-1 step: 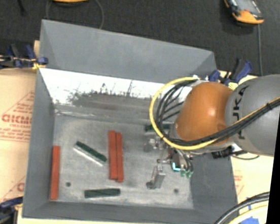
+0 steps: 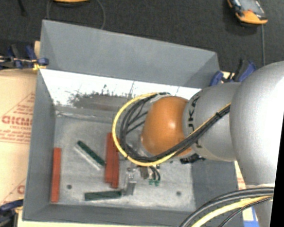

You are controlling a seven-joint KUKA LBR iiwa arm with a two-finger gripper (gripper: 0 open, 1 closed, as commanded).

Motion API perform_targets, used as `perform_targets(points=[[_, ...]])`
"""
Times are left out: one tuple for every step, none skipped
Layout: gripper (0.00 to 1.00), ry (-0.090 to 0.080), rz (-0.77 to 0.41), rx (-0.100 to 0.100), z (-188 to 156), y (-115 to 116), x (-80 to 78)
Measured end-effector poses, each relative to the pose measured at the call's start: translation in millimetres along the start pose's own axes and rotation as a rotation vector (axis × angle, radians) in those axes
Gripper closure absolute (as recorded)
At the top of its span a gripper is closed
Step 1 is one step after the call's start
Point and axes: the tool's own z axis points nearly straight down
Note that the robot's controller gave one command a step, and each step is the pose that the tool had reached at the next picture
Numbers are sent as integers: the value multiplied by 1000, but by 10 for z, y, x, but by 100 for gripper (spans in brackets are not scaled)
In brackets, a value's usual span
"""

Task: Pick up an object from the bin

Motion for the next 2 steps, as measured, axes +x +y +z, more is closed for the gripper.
perform_targets(points=[[0,5,-53,-2,-264,596,114],[0,4,-207,-1,-7,924,-269]])
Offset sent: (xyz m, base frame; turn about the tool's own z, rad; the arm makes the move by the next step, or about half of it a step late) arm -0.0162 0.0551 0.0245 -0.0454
